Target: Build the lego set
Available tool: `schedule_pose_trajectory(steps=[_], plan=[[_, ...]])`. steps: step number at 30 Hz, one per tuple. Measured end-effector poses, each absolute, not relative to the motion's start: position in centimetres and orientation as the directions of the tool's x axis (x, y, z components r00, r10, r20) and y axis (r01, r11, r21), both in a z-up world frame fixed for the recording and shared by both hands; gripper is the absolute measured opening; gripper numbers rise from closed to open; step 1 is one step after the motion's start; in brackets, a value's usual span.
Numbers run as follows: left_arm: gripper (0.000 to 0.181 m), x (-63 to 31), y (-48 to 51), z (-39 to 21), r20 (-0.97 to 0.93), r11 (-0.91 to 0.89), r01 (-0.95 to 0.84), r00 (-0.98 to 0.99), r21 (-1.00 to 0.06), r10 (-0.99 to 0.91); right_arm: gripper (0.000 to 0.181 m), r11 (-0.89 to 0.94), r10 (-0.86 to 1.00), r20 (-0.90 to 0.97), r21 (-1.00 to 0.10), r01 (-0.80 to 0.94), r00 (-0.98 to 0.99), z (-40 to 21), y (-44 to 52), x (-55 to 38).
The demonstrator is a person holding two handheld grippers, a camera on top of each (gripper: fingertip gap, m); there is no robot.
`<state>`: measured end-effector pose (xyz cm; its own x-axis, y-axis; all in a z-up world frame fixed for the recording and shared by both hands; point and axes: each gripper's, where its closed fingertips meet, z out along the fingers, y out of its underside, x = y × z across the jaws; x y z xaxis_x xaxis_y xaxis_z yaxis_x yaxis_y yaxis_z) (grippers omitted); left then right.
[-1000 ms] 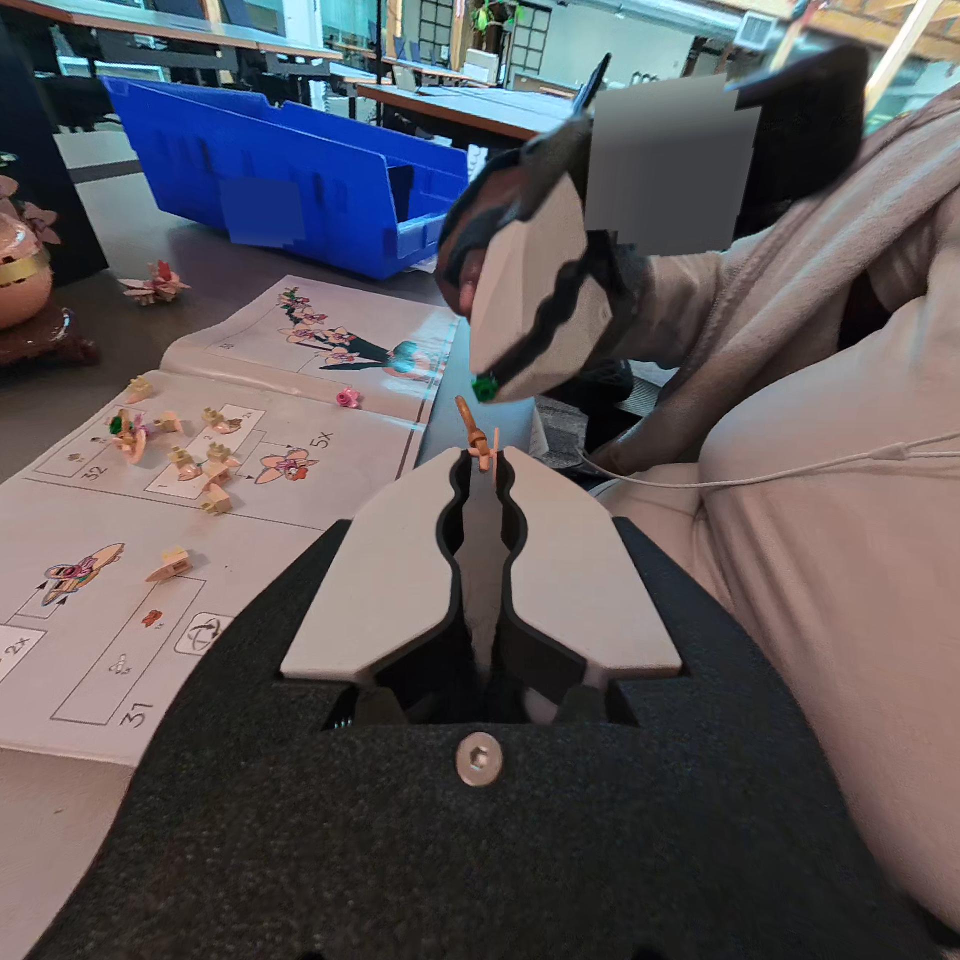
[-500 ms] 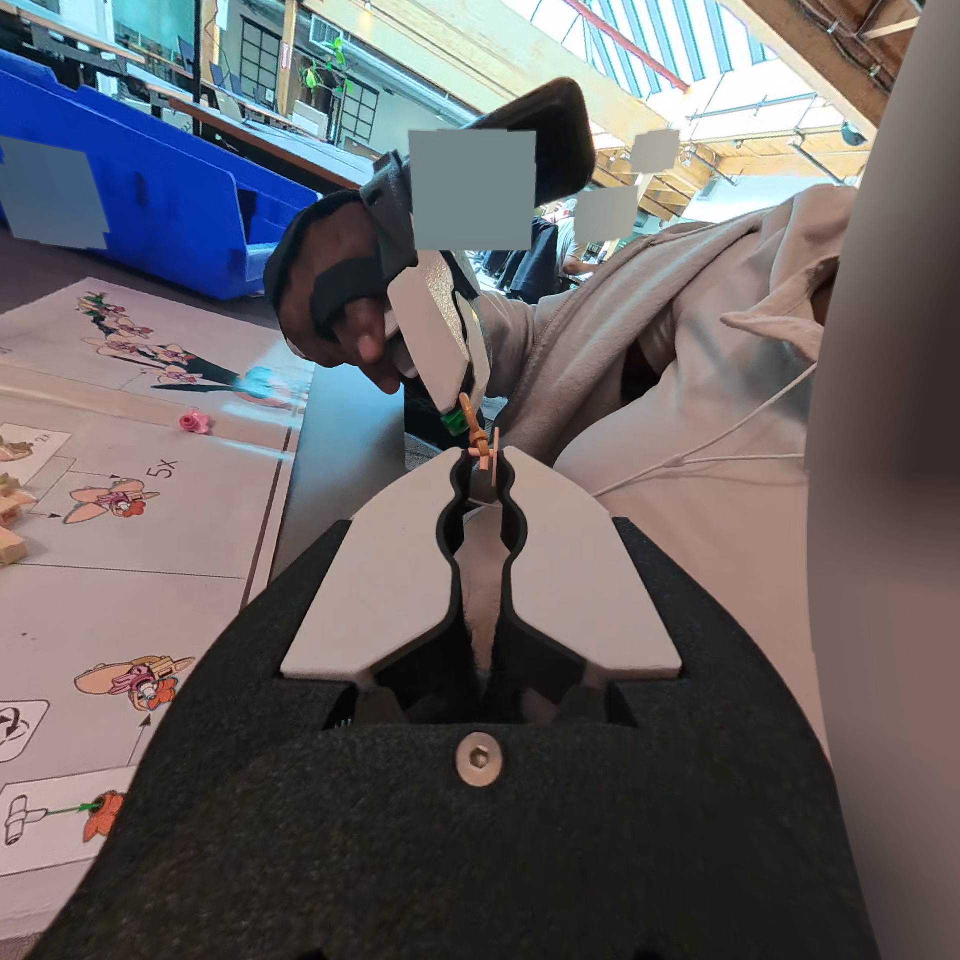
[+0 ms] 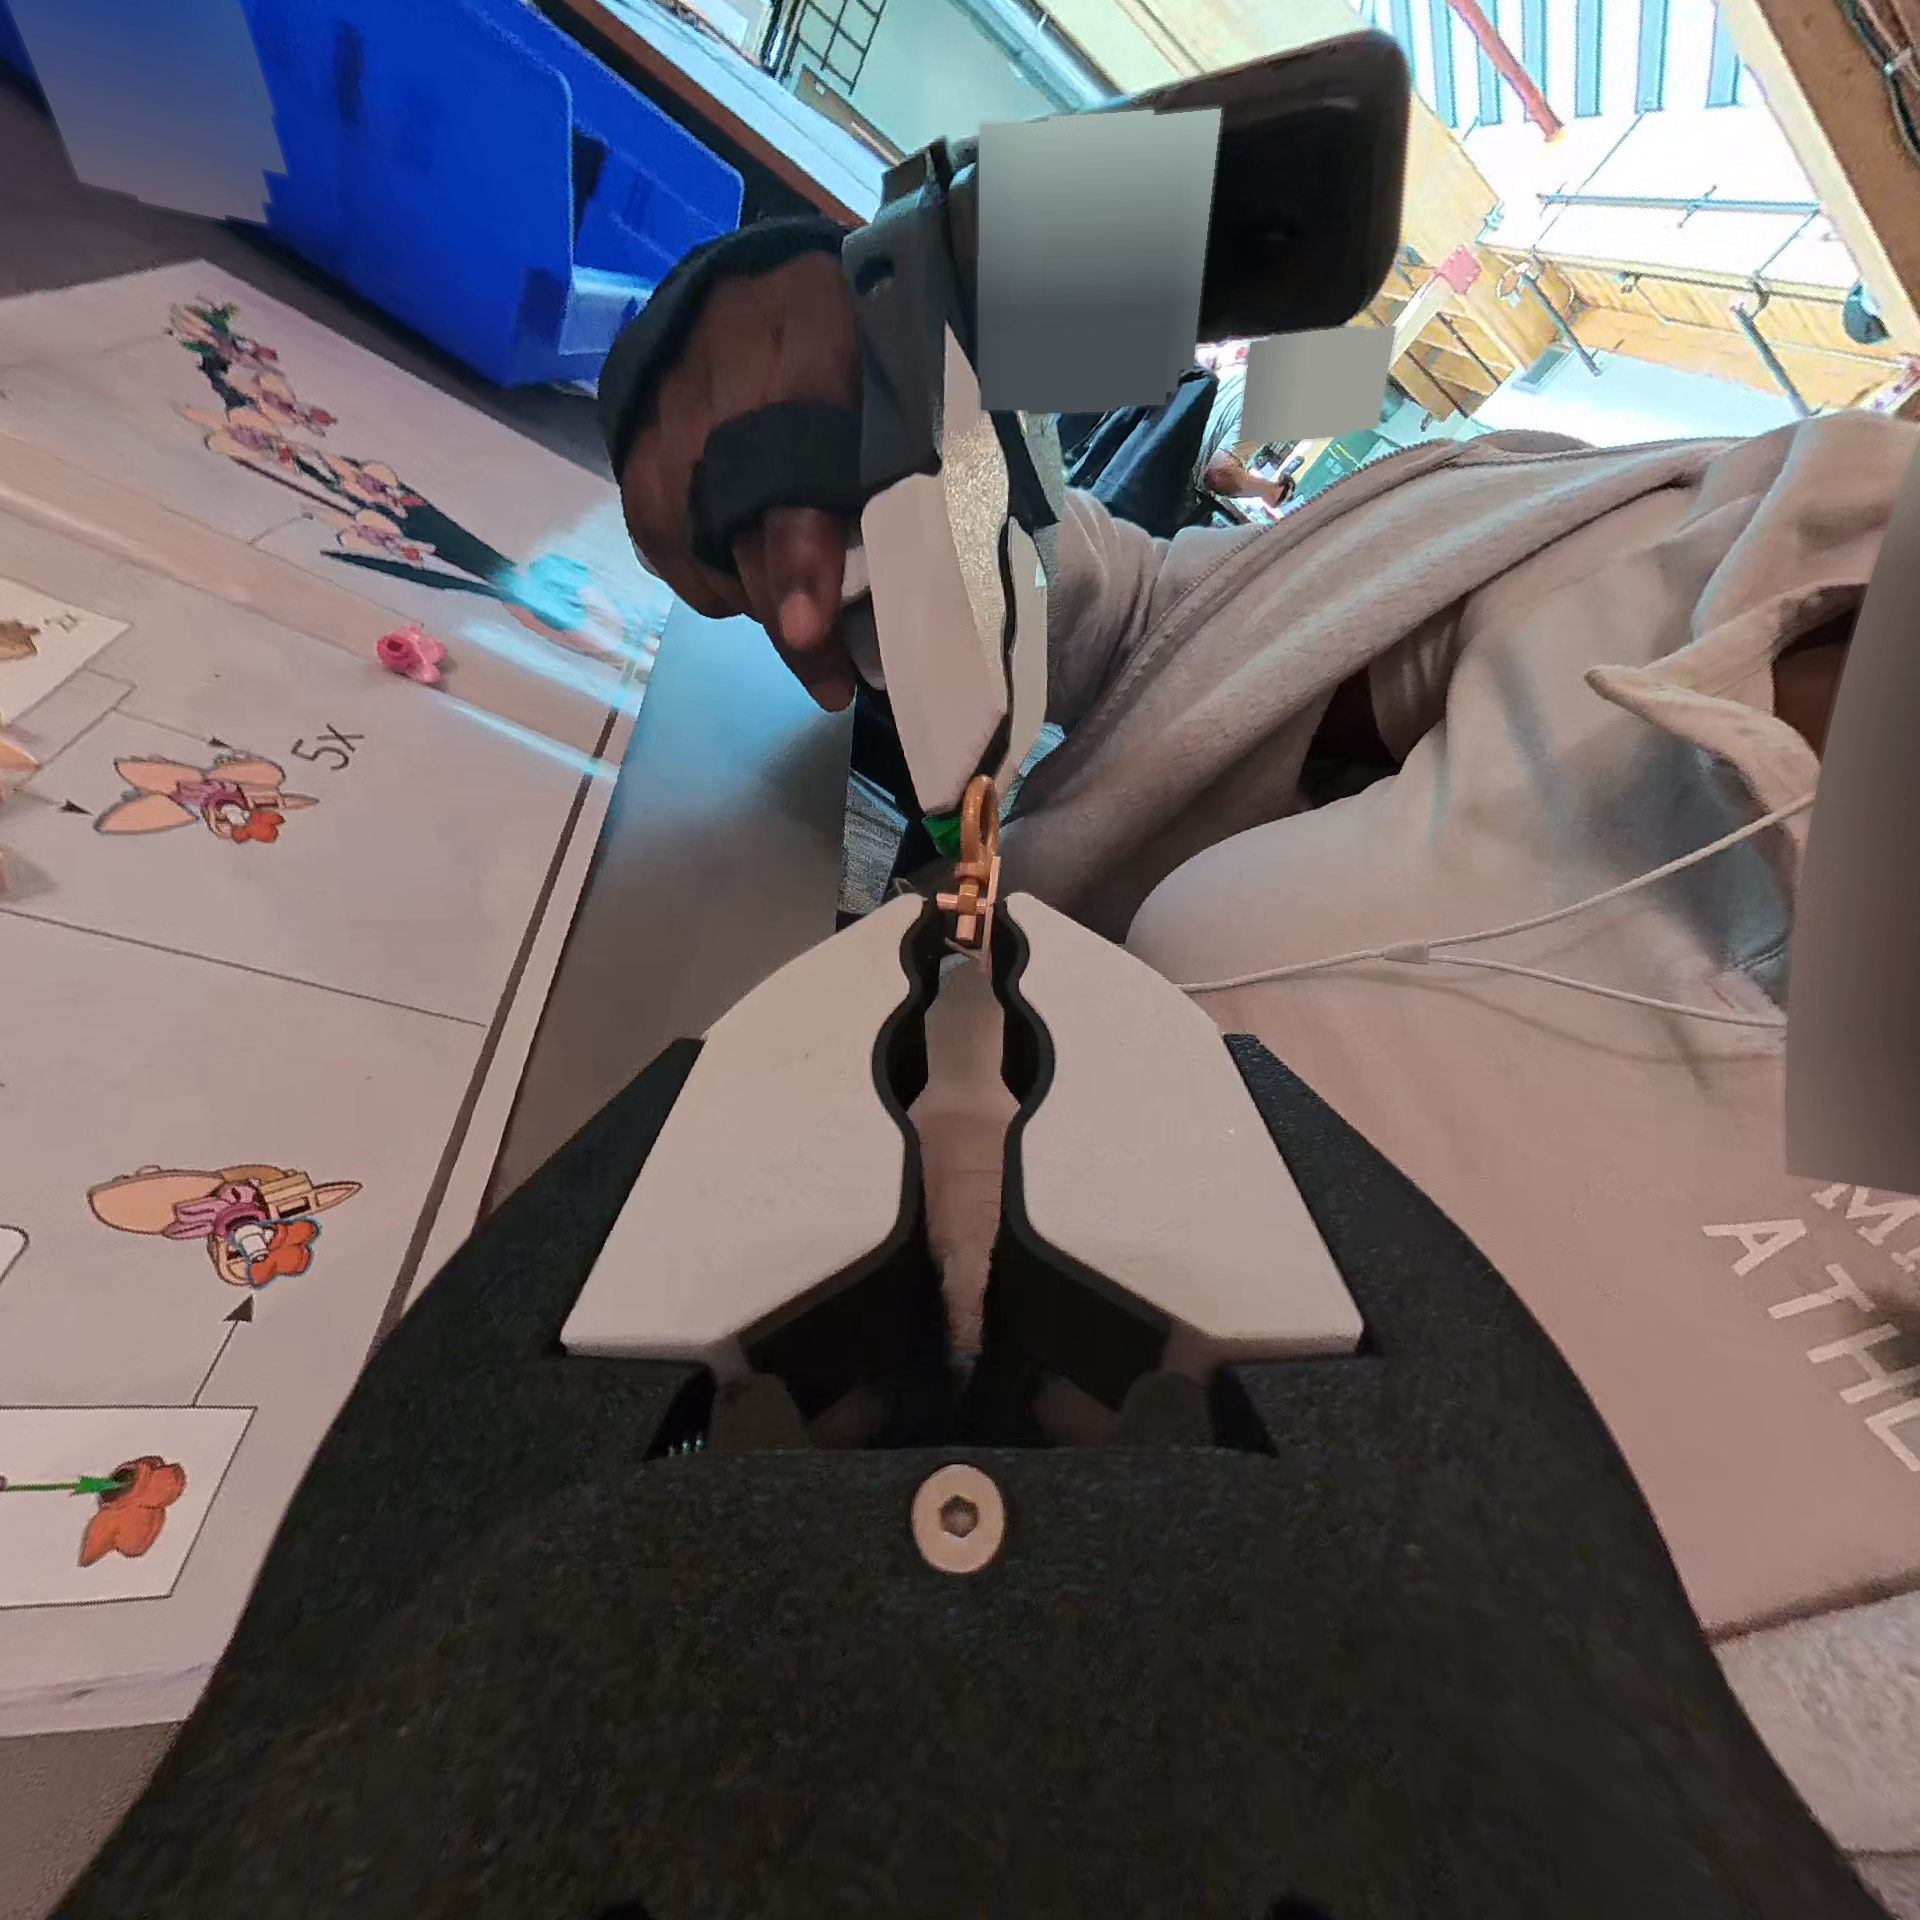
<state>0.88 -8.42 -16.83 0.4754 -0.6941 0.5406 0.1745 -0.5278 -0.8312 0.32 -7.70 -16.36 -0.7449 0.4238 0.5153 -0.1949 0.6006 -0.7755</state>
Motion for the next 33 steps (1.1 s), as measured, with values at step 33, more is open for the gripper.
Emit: schedule_pose_trajectory(steps=[33], plan=[[0.007, -2.0, -4.0, -19.5, 0.912, -0.836, 0.406, 0.334, -0.368, -0.239, 0.007, 0.528, 0.538, 0.361, -0.848, -0.03, -0.762, -19.6, -2.8, -2.5]])
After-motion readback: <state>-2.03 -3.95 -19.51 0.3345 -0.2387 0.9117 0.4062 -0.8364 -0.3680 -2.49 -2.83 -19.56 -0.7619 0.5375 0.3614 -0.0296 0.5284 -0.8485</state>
